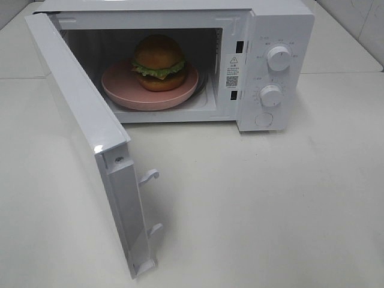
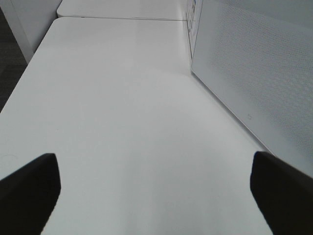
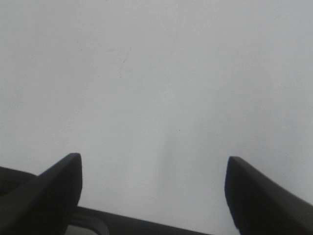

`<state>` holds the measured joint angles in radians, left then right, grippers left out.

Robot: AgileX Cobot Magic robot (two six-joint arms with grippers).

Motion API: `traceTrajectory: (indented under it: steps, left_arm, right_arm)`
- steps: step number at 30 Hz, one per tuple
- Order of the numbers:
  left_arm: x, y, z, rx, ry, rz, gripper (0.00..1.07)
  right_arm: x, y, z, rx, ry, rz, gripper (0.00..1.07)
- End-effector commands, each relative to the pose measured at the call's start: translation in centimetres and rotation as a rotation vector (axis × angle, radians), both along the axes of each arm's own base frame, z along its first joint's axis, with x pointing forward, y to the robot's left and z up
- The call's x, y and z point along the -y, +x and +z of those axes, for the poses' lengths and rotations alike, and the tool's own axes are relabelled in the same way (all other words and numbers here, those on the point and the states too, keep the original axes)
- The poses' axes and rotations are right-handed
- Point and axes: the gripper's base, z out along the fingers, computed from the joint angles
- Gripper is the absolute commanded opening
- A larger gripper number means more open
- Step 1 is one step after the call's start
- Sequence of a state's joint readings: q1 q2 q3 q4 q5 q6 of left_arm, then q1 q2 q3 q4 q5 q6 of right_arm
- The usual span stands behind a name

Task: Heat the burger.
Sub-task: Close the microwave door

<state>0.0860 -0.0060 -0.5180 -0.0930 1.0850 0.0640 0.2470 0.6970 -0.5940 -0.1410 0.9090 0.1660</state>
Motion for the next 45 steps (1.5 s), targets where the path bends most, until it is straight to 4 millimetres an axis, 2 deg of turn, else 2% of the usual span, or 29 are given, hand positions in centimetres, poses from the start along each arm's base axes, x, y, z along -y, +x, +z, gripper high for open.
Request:
traceTrajectory:
  steps: [1, 4, 13, 20, 28, 45]
  left_arm:
    - [0.0, -0.1, 0.1, 0.029, 0.001, -0.004, 0.98]
    - [0.0, -0.1, 0.1, 0.029, 0.001, -0.004, 0.98]
    - [0.0, -0.1, 0.1, 0.029, 0.001, -0.004, 0.98]
    - [0.0, -0.1, 0.1, 0.029, 0.001, -0.004, 0.98]
    - [0.0, -0.1, 0.1, 0.029, 0.001, -0.004, 0.98]
    - [0.0, 0.0, 0.1, 0.017, 0.0, -0.004, 0.98]
  right_arm:
    - [0.8, -1.4, -0.3, 0.066, 0.023, -0.047, 0.76]
    - [1.2, -2.3, -0.5, 0.111, 0.031, -0.067, 0.76]
    - [2.1, -6.5, 1.1, 0.349, 0.08, -0.102, 0.76]
    - [2.4, -8.9, 0.3, 0.379, 0.092, -0.111, 0.76]
    - [2.7, -11.5, 0.4, 0.541, 0.144, -0.103, 0.76]
    - [2.7, -11.8, 0.4, 0.557, 0.149, -0.102, 0.76]
